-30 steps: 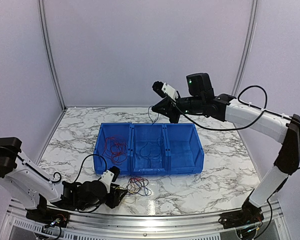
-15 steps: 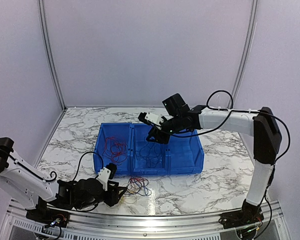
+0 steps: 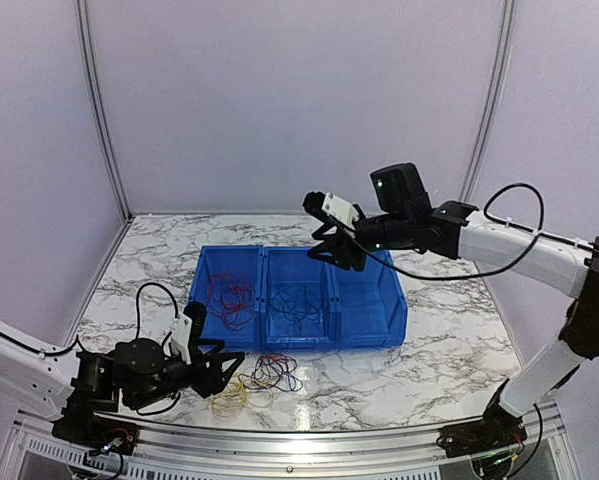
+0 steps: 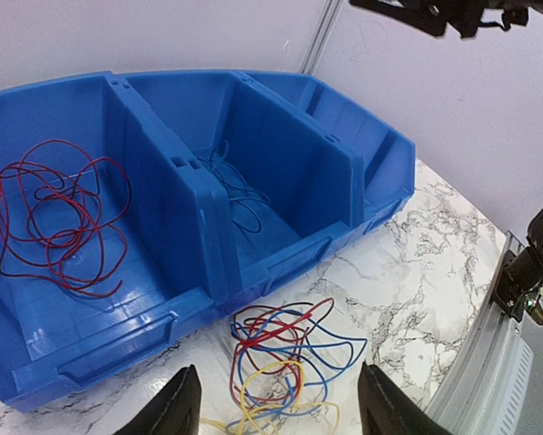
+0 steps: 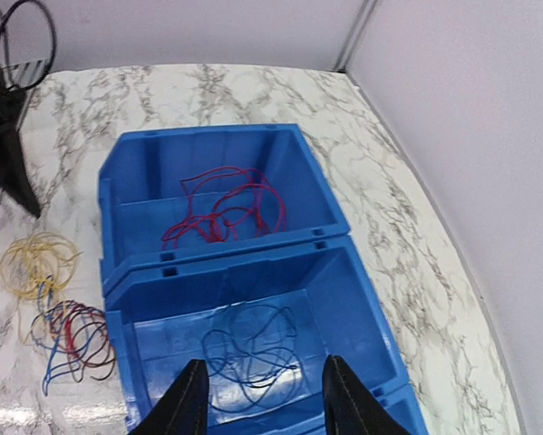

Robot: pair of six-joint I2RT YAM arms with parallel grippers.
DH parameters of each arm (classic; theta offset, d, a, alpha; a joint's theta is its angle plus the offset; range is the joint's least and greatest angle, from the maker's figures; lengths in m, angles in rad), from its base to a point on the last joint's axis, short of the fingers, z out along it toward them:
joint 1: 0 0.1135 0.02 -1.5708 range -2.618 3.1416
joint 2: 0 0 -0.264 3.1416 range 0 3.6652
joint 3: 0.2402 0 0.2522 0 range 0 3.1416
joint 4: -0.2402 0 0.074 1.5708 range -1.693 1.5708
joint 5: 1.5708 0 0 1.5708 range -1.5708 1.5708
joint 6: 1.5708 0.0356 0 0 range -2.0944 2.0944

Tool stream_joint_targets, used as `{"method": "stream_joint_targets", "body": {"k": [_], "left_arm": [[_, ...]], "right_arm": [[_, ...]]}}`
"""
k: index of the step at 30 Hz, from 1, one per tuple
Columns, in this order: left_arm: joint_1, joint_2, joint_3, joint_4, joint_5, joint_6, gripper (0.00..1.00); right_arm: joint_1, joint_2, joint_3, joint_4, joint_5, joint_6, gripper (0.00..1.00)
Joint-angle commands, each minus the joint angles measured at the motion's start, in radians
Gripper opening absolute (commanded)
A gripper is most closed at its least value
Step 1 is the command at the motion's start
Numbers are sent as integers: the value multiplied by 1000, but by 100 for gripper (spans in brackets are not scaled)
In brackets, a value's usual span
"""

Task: Untangle the cables

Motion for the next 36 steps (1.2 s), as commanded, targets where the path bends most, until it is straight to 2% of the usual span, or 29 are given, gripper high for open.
{"method": "stream_joint_targets", "body": {"k": [1, 5, 8, 14, 22, 32, 36], "left_arm": [[-3, -63, -12, -110, -77, -4, 65], [6, -74, -35, -117, -102, -67, 71], [12, -54, -30, -118, -113, -83, 72], [12, 23, 1, -118, -147, -98, 72], [12, 111, 47, -118, -122, -98, 72], [12, 121, 46, -116, -121, -93, 72], [12, 129, 48, -116, -115, -83, 72]], "right_arm": [[59, -29, -149, -1, -188, -94, 40], [178, -14, -223, -85, -200, -189, 35], [238, -7, -299, -34, -136, -171, 39], [280, 53, -353, 17, -139, -121, 49], [302, 150, -317, 12, -105, -95, 50], [302, 209, -280, 27, -78, -60, 33], [302, 212, -263, 18, -54, -50, 10]]}}
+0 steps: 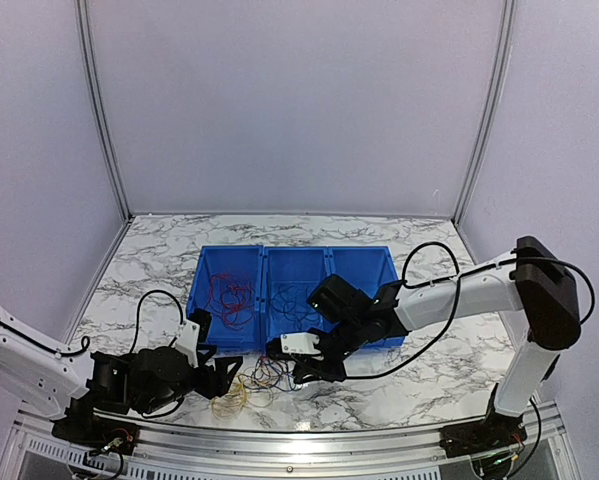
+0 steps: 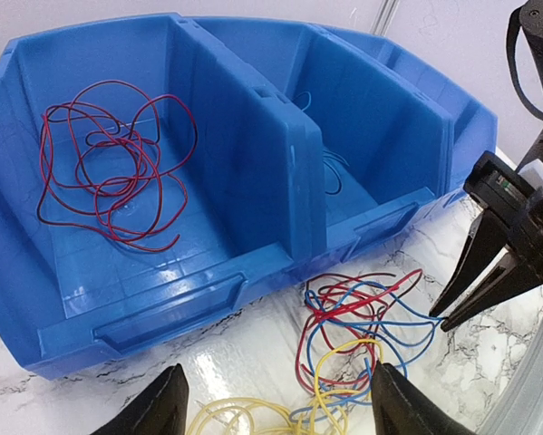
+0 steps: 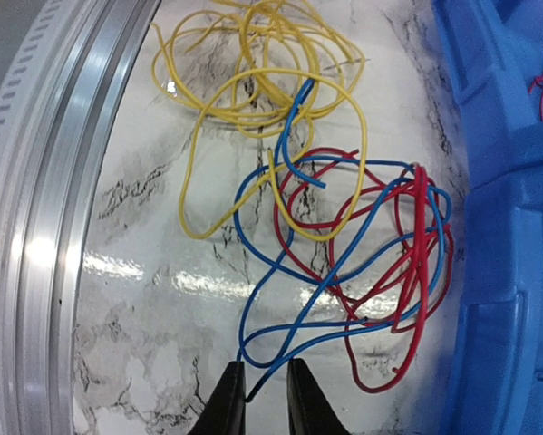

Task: Untangle the cables

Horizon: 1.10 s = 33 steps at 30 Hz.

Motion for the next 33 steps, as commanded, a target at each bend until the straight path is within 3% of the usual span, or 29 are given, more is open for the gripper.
{"method": "stream_joint_targets", "body": {"k": [1, 3, 13, 21, 26, 33], "left_arm": [[5, 17, 24, -16, 3, 14, 72], [4, 28, 35, -17, 20, 47, 71], [5, 119, 129, 70, 147, 246, 72], [9, 270, 215, 219, 157, 418, 74], [26, 400, 251, 313, 243, 443, 68], [28, 554, 327, 355, 415, 454, 43]], "right_arm": [[6, 6, 57, -7, 35, 21, 5], [6, -16, 79, -40, 38, 11, 0], [6, -145, 234, -277, -113, -69, 0], [1, -239, 372, -390, -180, -105, 0], [-82, -295, 482, -401, -268, -87, 0], [-156, -298, 617, -405, -345, -63, 0]]}}
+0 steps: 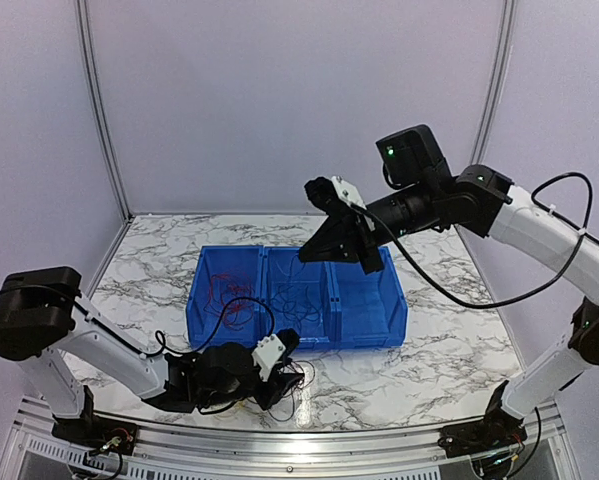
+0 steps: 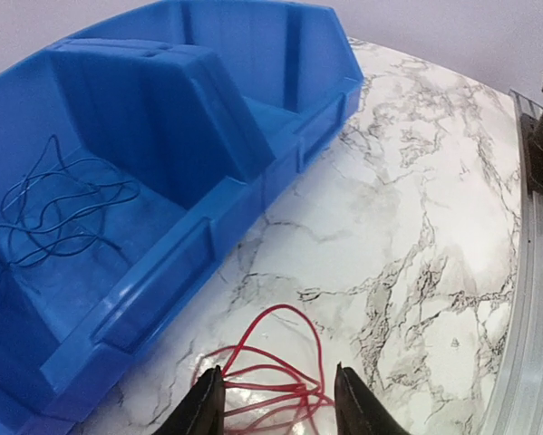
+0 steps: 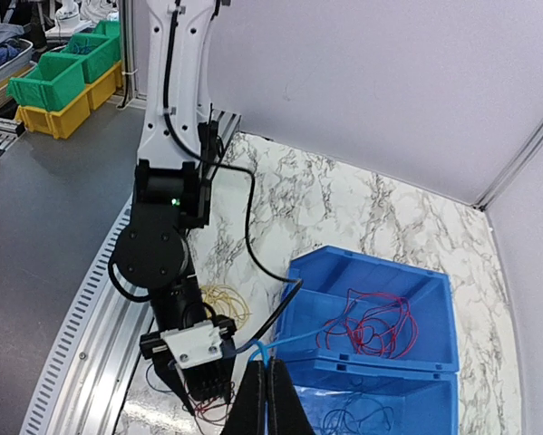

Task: Untangle the cables

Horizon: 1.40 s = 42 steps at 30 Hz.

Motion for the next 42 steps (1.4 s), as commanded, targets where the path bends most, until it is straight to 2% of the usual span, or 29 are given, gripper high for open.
{"method": "stream_joint_targets", "body": {"k": [1, 7, 15, 23, 29, 35, 37, 42], "left_arm": [[5, 61, 47, 62, 139, 13, 41], [6, 73, 14, 61, 182, -41, 36], [5, 24, -51, 60, 159, -83, 39], [5, -31, -95, 62, 129, -114, 50], [5, -51, -113, 62, 120, -123, 49], [5, -52, -137, 62, 114, -152, 48], [6, -73, -153, 62, 106, -157, 45], [4, -115, -188, 62, 83, -176, 42]], "right_arm": [[-17, -9, 113, -27, -51, 13, 0], [-62, 11, 353, -58, -28, 10, 0], [-214, 41, 620, -39, -91, 66, 0], [-245, 42, 607, -6, -92, 90, 0], [-245, 40, 600, 14, -55, 100, 0], [-302, 54, 765, 25, 2, 116, 0], [-326, 53, 790, 35, 55, 115, 0], [-339, 17, 673, 98, 215, 139, 0]]}}
